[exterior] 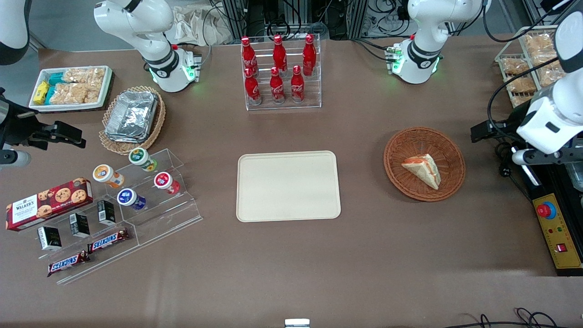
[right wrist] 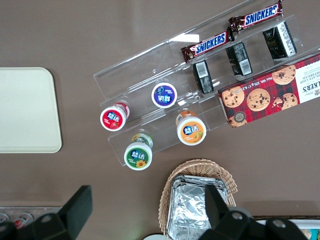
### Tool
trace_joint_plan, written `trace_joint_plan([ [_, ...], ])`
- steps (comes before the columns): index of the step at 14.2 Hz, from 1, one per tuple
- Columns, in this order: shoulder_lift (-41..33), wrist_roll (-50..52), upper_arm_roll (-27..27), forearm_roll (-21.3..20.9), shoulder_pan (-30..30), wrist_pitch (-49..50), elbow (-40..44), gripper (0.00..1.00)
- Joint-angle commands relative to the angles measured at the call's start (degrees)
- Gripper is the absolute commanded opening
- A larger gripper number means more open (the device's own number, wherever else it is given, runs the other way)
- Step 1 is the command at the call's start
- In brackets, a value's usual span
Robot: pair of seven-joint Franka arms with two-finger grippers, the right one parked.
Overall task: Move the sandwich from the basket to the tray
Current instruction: 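Lower the left gripper over the wrapped sandwich in the wicker basket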
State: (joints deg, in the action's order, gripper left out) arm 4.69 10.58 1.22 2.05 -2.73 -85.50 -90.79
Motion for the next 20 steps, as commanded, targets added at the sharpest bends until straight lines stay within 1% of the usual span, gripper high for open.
trace_joint_plan([
  [1,-4.2,10.3,0.2,0.9,0.4,-4.7,-9.5,1.0],
  [3,-8.1,16.6,0.4,0.8,0.4,-13.4,-19.0,1.0],
  [5,-10.0,27.6,0.4,0.9,0.4,-20.6,-26.2,1.0],
  [6,-10.2,31.6,0.8,0.5,0.4,-24.1,-28.8,1.0],
  [7,-10.2,35.9,2.7,-0.3,0.4,-27.7,-31.5,1.0],
  [8,-10.0,41.4,3.5,-0.8,0.4,-31.7,-33.9,1.0],
  [10,-8.2,48.5,3.6,-0.9,0.4,-37.5,-36.4,1.0],
  [12,-5.8,50.8,3.6,-0.9,0.4,-40.6,-37.4,1.0],
  [15,-2.7,55.3,4.0,-1.0,0.2,-48.1,-40.5,1.0],
  [20,0.4,55.5,4.6,-1.7,0.1,-57.0,-45.3,1.0],
])
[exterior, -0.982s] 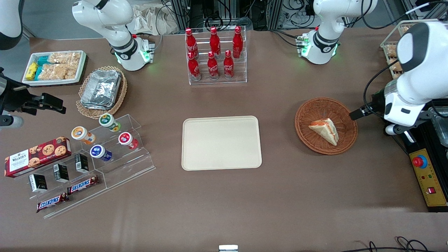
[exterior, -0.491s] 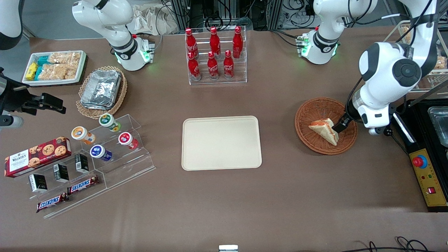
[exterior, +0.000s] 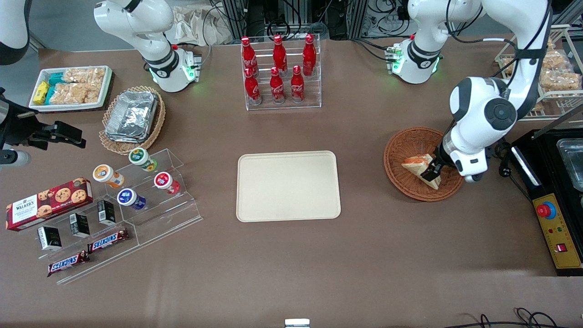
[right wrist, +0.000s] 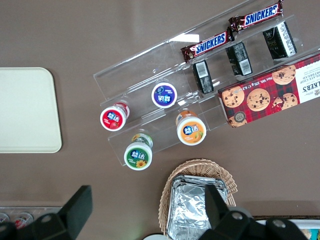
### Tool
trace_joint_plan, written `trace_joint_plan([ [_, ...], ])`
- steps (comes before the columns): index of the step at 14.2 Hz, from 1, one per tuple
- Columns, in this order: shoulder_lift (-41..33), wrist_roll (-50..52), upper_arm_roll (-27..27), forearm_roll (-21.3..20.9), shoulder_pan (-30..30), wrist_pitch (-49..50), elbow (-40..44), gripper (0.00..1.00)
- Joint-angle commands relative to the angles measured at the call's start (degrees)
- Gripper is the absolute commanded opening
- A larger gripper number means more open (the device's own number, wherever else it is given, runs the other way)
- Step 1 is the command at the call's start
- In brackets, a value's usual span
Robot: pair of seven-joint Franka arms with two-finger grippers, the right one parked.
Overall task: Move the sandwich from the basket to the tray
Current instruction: 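Close the left gripper on the sandwich and lift it, then carry the sandwich with the left gripper over the beige tray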
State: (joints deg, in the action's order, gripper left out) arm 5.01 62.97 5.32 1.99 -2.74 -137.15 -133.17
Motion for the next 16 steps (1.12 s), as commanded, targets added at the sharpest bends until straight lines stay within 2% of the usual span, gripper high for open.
trace_joint_plan([
  [1,1.0,3.1,0.5,-1.6,0.1,-7.3,-3.8,1.0],
  [4,2.9,3.0,0.5,-4.3,0.1,-14.2,-8.1,1.0],
  [6,3.6,3.0,0.5,-5.2,0.1,-15.0,-8.5,0.92],
  [7,3.7,3.0,0.5,-5.2,0.1,-14.9,-8.4,0.79],
  [8,3.6,3.1,0.5,-5.2,0.1,-14.9,-8.3,0.57],
  [9,3.6,3.2,0.5,-5.2,0.1,-14.9,-8.2,0.2],
  [10,3.5,3.0,0.5,-5.2,0.2,-14.7,-8.2,0.0],
  [13,1.6,3.2,0.6,-5.3,0.3,-12.9,-6.4,0.0],
  [16,-0.4,0.6,0.8,-5.4,0.2,0.0,0.8,0.0],
])
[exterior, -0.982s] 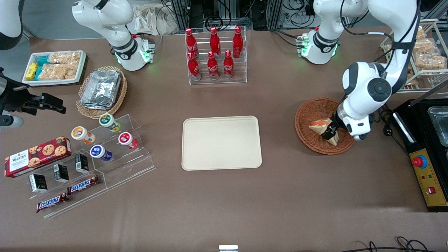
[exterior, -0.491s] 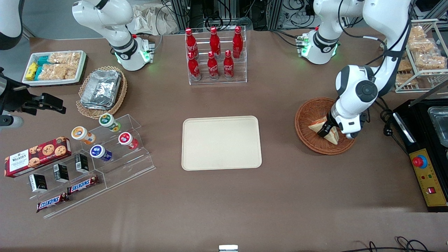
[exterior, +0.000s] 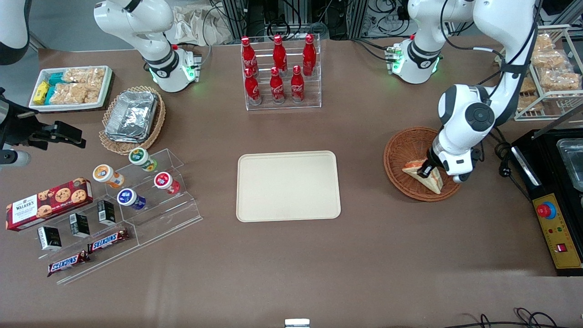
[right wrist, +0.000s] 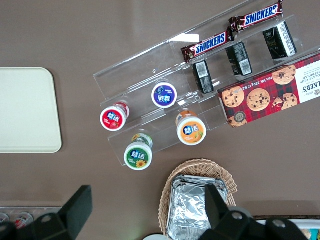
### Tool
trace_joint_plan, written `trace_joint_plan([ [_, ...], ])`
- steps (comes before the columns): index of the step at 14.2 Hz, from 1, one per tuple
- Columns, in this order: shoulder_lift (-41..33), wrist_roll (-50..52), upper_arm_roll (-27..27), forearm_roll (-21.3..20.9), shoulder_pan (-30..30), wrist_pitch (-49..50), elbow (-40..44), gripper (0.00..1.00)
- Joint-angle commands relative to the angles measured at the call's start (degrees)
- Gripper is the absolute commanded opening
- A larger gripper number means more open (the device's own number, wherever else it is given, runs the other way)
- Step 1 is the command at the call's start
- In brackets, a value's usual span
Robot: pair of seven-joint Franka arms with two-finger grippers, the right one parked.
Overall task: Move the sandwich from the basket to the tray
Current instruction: 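Carry the sandwich with the left gripper over the beige tray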
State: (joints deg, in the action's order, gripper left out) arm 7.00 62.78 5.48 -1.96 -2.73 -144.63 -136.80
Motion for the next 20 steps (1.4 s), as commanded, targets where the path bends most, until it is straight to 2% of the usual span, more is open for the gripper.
trace_joint_plan([
  [1,-2.8,0.1,1.8,-1.5,0.2,14.3,8.6,0.0],
  [3,-2.6,-0.3,4.4,-1.5,0.2,26.5,17.7,0.0],
  [5,-2.4,-2.3,8.3,-1.5,0.1,34.1,24.9,0.0],
  [9,-1.0,-3.1,19.2,-1.5,-0.4,37.0,31.7,0.0],
  [11,2.7,-3.3,24.1,-2.9,-2.1,36.3,35.8,0.0],
  [12,5.0,-2.1,24.9,-6.2,-4.2,35.3,37.2,0.0],
  [15,12.5,0.1,24.8,-9.4,-11.0,27.8,39.2,0.0],
  [18,21.1,1.3,24.8,-13.6,-11.9,17.9,38.5,0.0],
  [20,25.9,1.1,24.8,-18.8,-12.3,14.0,38.3,0.0],
])
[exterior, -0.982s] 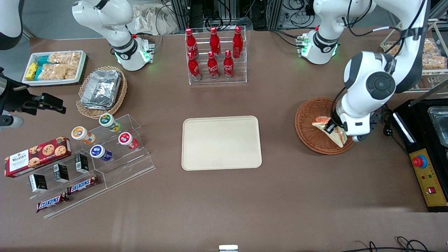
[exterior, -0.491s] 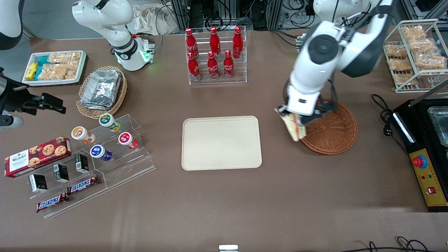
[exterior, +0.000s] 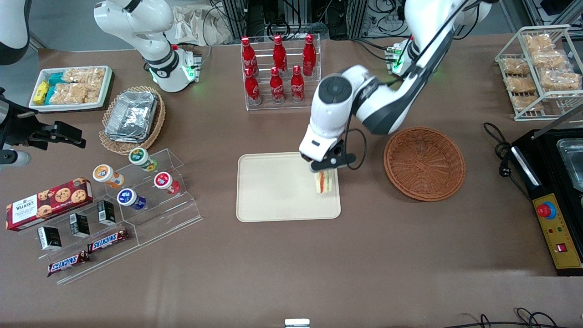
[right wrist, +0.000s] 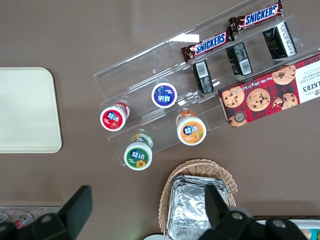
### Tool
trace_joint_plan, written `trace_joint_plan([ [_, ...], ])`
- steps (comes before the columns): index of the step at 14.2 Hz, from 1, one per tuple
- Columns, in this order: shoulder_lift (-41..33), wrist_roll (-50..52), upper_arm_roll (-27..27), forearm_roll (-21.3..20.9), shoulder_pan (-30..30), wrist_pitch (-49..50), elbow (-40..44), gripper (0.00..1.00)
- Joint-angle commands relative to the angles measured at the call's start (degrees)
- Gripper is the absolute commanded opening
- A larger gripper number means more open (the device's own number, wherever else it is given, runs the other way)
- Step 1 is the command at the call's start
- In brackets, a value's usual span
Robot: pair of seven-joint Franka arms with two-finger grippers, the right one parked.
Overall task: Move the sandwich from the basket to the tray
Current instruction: 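Carry the sandwich with the left gripper over the beige tray, then lower the sandwich onto the tray and open the left gripper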
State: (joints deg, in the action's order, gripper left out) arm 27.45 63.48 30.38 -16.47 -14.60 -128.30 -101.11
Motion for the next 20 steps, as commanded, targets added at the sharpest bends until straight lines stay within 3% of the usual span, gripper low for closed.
trace_joint_plan([
  [1,7.1,-0.5,-0.1,-6.2,-0.2,-2.9,2.3,0.0],
  [5,9.2,-2.0,-0.1,-8.3,-0.5,-2.9,0.6,0.0],
  [15,9.5,-3.9,-0.6,-8.7,0.1,-2.6,-0.4,0.0],
  [16,9.8,-3.9,-1.0,-8.7,0.1,-2.7,-0.3,0.11],
  [18,9.7,-3.3,-1.4,-8.7,0.0,-2.7,0.1,0.99],
  [20,9.7,-2.7,-1.4,-8.4,0.0,-2.6,1.3,1.0],
])
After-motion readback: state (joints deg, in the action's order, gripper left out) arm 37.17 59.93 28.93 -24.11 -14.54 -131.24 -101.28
